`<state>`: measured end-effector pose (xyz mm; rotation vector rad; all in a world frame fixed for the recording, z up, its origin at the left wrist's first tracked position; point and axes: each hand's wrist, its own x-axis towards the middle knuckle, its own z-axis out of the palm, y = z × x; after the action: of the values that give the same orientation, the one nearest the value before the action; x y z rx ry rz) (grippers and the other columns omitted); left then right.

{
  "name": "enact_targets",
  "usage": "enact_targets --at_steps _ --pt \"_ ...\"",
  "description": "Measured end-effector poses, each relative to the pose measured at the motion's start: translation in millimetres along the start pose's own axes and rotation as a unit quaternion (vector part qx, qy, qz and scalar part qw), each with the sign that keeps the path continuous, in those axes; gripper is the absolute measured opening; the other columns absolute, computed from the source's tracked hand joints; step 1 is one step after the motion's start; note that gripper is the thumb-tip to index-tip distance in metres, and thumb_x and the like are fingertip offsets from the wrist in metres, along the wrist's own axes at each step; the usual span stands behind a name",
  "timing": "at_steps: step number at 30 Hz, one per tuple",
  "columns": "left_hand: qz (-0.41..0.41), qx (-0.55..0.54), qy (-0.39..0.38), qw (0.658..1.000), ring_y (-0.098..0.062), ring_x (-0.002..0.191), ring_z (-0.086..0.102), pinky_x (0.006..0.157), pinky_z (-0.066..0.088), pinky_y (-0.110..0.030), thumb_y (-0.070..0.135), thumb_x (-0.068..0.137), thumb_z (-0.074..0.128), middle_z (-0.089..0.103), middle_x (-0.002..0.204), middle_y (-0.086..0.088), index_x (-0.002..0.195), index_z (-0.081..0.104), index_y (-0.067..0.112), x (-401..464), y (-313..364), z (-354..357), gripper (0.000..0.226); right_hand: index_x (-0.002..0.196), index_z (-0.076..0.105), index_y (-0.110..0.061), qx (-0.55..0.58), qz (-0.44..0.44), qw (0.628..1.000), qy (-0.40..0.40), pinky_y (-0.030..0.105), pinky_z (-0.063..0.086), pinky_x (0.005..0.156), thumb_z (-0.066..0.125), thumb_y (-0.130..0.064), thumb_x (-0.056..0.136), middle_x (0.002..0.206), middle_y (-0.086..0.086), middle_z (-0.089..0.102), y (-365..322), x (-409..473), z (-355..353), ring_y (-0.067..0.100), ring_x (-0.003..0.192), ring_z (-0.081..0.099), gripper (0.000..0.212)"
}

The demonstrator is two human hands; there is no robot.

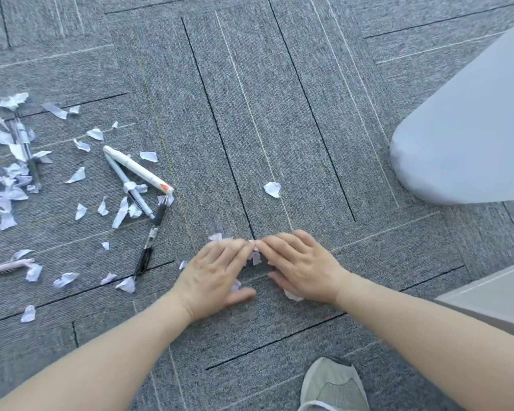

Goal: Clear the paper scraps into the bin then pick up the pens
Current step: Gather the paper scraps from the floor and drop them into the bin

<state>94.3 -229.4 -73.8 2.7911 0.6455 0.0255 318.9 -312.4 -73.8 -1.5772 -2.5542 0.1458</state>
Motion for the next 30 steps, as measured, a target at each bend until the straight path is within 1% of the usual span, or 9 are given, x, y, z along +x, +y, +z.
enact_targets --at_steps 5,9,12,15,17,19,24,28,30 --pt "0.018 0.016 0.082 0.996 -0.025 0.067 0.052 0.056 0.043 -0.037 0.039 0.09 0.05 0.055 0.076 -0.005 0.088 0.052 0.013 37.9 -8.9 -3.9 0.027 0.102 0.063 -0.011 -0.002 0.027 0.999 0.029 0.036 0.042 0.059 0.053 -0.025 0.097 0.089 0.006 0.06 2.7 32.5 -0.8 0.024 0.07 0.053 0.018" --pt "0.053 0.022 0.065 0.996 -0.024 0.053 0.054 0.042 0.044 -0.034 0.03 0.093 0.047 0.053 0.065 -0.005 0.074 0.051 0.012 50.0 -22.3 -8.1 0.026 0.085 0.043 -0.014 0.023 0.037 0.999 -0.018 0.031 0.027 0.045 0.046 -0.011 0.087 0.071 0.005 0.052 7.8 49.5 -8.9 0.023 0.05 0.051 0.004" --pt "0.056 0.009 0.034 0.998 -0.022 0.044 0.055 0.034 0.039 -0.028 0.03 0.09 0.043 0.053 0.059 -0.003 0.068 0.053 0.011 56.1 -25.5 -17.7 0.031 0.086 0.05 -0.01 0.057 0.079 0.993 -0.068 0.027 0.023 0.04 0.034 -0.014 0.086 0.068 0.004 0.054 7.4 59.3 -22.2 0.024 0.042 0.052 0.016" --pt "-0.063 -0.099 0.084 0.99 -0.017 0.042 0.045 0.036 0.033 -0.026 0.032 0.094 0.038 0.043 0.056 0.003 0.066 0.047 0.012 72.6 -23.9 -41.6 0.036 0.096 0.051 -0.007 0.183 0.237 0.953 -0.038 0.031 0.03 0.048 0.041 -0.012 0.099 0.072 0.0 0.053 10.4 67.4 -45.2 0.021 0.051 0.05 0.011" --pt "-0.182 -0.222 0.133 0.949 -0.013 0.048 0.04 0.044 0.031 -0.025 0.031 0.094 0.041 0.041 0.056 0.004 0.064 0.043 0.013 99.3 -15.9 -71.4 0.035 0.091 0.049 -0.01 0.288 0.336 0.893 0.085 0.031 0.028 0.049 0.046 -0.014 0.1 0.064 -0.008 0.046 17.3 73.4 -76.9 0.008 0.051 0.041 0.01" --pt "-0.217 -0.319 0.201 0.9 -0.007 0.047 0.035 0.045 0.029 -0.021 0.028 0.095 0.045 0.04 0.053 0.006 0.061 0.04 0.016 136.9 5.3 -110.4 0.037 0.087 0.049 -0.012 0.307 0.386 0.843 0.217 0.027 0.029 0.05 0.048 -0.015 0.1 0.06 -0.012 0.042 29.6 78.8 -118.0 0.005 0.05 0.037 0.013" --pt "-0.127 -0.526 0.297 0.787 -0.003 0.043 0.029 0.043 0.025 -0.02 0.02 0.096 0.049 0.033 0.05 0.008 0.059 0.037 0.015 243.9 88.5 -214.7 0.039 0.084 0.052 -0.017 0.211 0.439 0.741 0.462 0.037 0.046 0.057 0.049 -0.019 0.098 0.061 -0.012 0.044 87.4 60.3 -247.6 0.005 0.055 0.04 0.014" --pt "-0.081 -0.664 0.26 0.697 -0.003 0.031 0.031 0.035 0.023 -0.017 0.012 0.094 0.049 0.032 0.047 0.001 0.058 0.034 0.014 332.6 161.9 -268.4 0.039 0.084 0.053 -0.019 0.122 0.52 0.667 0.519 0.038 0.044 0.06 0.047 -0.022 0.099 0.06 -0.012 0.047 140.4 9.1 -316.2 0.013 0.058 0.047 0.016" --pt "-0.11 -0.681 0.218 0.69 -0.01 0.029 0.031 0.038 0.024 -0.015 0.014 0.091 0.05 0.035 0.04 0.003 0.055 0.033 0.016 367.4 188.8 -271.6 0.04 0.081 0.055 -0.018 0.141 0.575 0.614 0.523 0.031 0.037 0.059 0.047 -0.022 0.097 0.061 -0.01 0.05 160.9 -16.0 -324.2 0.014 0.058 0.047 0.019"
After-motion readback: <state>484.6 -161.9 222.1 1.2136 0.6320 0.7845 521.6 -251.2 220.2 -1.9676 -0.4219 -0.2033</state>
